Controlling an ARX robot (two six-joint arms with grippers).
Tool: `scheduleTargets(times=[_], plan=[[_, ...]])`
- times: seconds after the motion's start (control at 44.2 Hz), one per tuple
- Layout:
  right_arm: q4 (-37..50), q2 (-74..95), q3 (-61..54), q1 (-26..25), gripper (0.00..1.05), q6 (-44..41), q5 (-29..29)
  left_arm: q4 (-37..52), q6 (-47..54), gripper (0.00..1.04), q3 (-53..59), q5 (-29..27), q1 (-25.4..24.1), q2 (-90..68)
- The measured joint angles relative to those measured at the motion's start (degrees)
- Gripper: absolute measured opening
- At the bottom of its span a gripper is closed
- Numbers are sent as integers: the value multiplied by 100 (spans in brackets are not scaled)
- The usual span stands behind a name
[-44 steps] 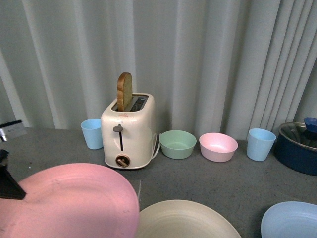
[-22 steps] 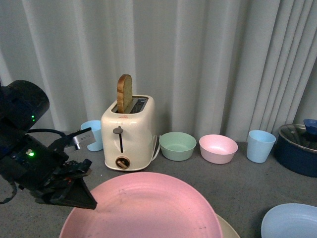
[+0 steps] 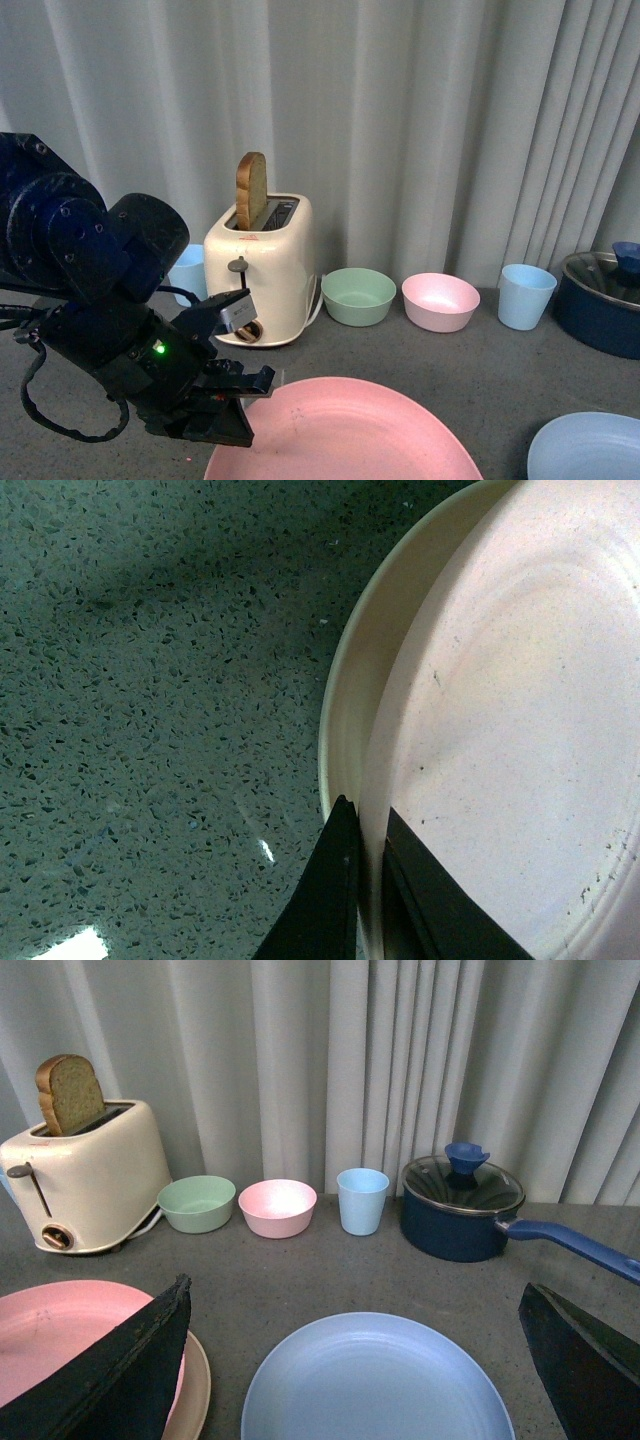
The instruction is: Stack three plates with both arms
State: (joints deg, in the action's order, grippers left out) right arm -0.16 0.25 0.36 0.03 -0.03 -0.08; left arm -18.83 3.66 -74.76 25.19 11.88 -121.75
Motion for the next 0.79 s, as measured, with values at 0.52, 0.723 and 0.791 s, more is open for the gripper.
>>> scheduleTargets(times=[0.52,0.723,0.791], plan=[[0,0,0,0,97,0,0,249,-192,4,-20,-105,98,-225],[0,0,0,0,97,0,0,247,-223,21,-13,-63,142,-243],[0,0,0,0,97,0,0,247,-229,30,-13,-52,133,-243]])
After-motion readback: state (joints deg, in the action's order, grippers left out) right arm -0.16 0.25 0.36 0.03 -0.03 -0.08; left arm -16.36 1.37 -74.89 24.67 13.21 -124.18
